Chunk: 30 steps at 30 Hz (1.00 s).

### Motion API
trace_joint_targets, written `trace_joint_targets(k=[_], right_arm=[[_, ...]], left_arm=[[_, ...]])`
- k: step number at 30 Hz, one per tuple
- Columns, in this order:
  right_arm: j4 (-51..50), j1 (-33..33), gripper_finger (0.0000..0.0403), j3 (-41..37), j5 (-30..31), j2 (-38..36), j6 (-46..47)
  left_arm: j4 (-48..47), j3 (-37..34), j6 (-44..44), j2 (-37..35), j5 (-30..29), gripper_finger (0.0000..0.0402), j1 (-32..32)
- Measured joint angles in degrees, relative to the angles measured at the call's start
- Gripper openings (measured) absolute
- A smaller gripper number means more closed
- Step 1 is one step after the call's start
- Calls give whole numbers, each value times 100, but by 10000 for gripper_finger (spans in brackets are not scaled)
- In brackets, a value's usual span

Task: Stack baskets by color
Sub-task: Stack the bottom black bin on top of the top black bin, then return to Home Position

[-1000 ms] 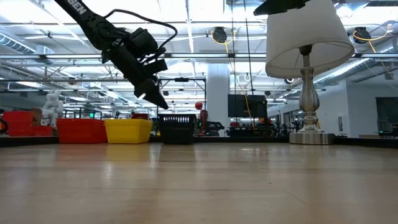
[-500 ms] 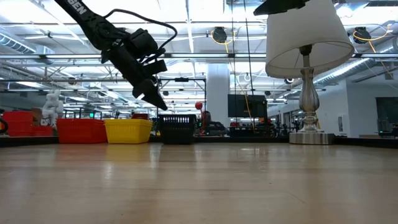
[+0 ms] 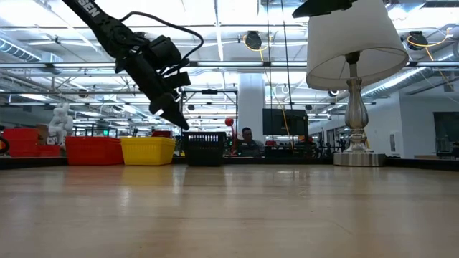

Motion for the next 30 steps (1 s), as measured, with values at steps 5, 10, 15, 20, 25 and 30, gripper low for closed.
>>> trace_joint_targets(k=[5, 10, 15, 20, 25, 30], right_arm=[[0, 2, 247, 0, -1, 0, 19], [-1, 0, 247, 0, -1, 0, 39], [0, 0, 247, 0, -1, 0, 39], [0, 0, 247, 0, -1, 0, 39], [0, 0, 247, 0, -1, 0, 37], [0, 0, 247, 0, -1, 0, 24]], left_arm=[[-30, -3, -3, 0, 0, 5, 0], [-25, -8, 10, 0, -2, 17, -1], [-26, -78, 14, 2, -2, 12, 26], [-24, -108, 45, 2, -4, 4, 31], [-24, -108, 67, 2, -4, 18, 29], [-22, -108, 208, -34, -12, 13, -15]])
